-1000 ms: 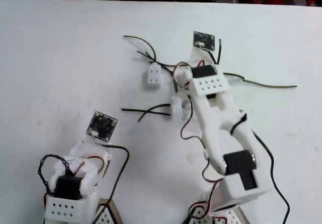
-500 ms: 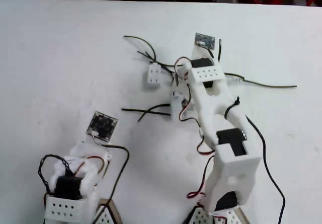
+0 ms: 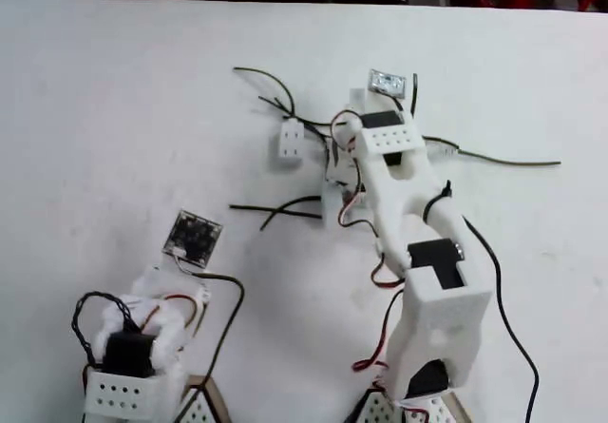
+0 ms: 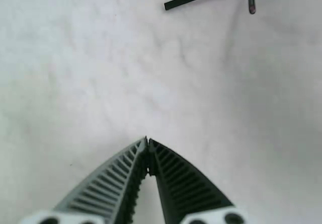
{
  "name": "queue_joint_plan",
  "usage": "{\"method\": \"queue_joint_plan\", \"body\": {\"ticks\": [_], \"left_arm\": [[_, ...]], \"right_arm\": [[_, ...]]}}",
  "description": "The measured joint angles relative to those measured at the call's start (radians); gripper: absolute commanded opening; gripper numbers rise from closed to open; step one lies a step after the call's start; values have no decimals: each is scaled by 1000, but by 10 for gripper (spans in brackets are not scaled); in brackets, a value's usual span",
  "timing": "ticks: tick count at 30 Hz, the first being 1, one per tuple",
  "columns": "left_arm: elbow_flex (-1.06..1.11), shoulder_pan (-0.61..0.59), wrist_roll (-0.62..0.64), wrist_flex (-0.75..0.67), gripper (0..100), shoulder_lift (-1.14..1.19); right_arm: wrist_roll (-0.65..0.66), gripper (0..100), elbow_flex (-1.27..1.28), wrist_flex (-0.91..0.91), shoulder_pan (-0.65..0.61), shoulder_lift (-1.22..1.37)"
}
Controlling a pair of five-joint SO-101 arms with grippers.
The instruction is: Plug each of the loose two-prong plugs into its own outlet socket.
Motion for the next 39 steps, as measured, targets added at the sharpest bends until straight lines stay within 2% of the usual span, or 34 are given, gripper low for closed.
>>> {"method": "queue_joint_plan", "body": {"ticks": [11, 20, 27, 33, 39], "left_arm": [[0, 0, 0, 0, 25, 0], [0, 0, 0, 0, 25, 0], [0, 0, 0, 0, 25, 0], [0, 0, 0, 0, 25, 0], [0, 0, 0, 0, 25, 0]], "right_arm": [[12, 17, -6, 101, 0, -64], [193, 17, -6, 298, -5, -388], [374, 17, 2, 500, 5, -446], [486, 17, 94, 528, 74, -511], [574, 17, 272, 528, 138, -686]]}}
